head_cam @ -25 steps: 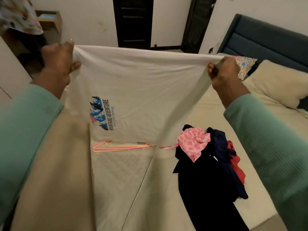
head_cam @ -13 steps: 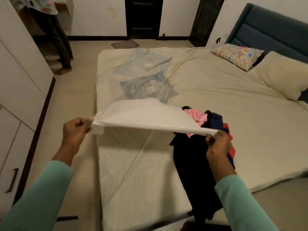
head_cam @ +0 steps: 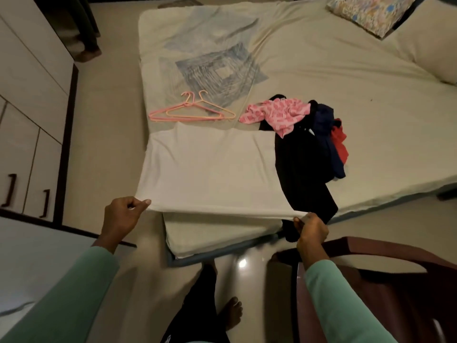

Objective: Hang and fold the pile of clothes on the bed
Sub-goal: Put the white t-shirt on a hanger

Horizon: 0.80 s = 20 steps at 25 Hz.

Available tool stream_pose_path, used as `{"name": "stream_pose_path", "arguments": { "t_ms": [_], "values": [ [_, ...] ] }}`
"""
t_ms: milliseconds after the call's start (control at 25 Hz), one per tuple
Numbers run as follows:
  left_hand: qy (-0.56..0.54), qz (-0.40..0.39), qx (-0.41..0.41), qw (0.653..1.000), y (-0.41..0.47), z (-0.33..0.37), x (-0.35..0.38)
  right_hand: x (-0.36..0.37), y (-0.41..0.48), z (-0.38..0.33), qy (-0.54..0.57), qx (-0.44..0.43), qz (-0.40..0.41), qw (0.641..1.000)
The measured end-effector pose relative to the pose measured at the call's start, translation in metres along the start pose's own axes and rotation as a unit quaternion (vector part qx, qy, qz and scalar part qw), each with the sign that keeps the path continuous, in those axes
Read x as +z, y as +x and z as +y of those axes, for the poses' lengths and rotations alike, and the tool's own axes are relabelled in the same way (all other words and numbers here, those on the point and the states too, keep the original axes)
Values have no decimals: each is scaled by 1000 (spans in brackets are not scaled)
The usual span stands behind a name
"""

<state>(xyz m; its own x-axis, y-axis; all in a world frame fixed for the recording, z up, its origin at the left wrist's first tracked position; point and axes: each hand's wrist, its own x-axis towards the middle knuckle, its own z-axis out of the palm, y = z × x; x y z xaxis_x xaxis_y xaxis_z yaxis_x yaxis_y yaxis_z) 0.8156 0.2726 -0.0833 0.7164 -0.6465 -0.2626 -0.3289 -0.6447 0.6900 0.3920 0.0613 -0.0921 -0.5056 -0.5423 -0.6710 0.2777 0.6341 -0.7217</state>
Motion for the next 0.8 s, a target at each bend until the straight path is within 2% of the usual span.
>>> {"name": "stream_pose_path", "arguments": {
  "t_ms": [200, 400, 640, 800],
  "values": [
    [63, -44, 15, 997, -29, -27, 1, -39, 3, 38, -154, -92, 21, 984],
    [99, -43, 43, 993, -18, -19, -2, -39, 1, 41, -204, -152, 21, 967],
    [97, -19, 102, 990, 79, 29, 1, 58, 10, -6, -157, -178, -8, 971],
    [109, -86, 139, 981, 178, 61, 10, 138, 42, -42, -147, -166, 9, 975]
  ]
}}
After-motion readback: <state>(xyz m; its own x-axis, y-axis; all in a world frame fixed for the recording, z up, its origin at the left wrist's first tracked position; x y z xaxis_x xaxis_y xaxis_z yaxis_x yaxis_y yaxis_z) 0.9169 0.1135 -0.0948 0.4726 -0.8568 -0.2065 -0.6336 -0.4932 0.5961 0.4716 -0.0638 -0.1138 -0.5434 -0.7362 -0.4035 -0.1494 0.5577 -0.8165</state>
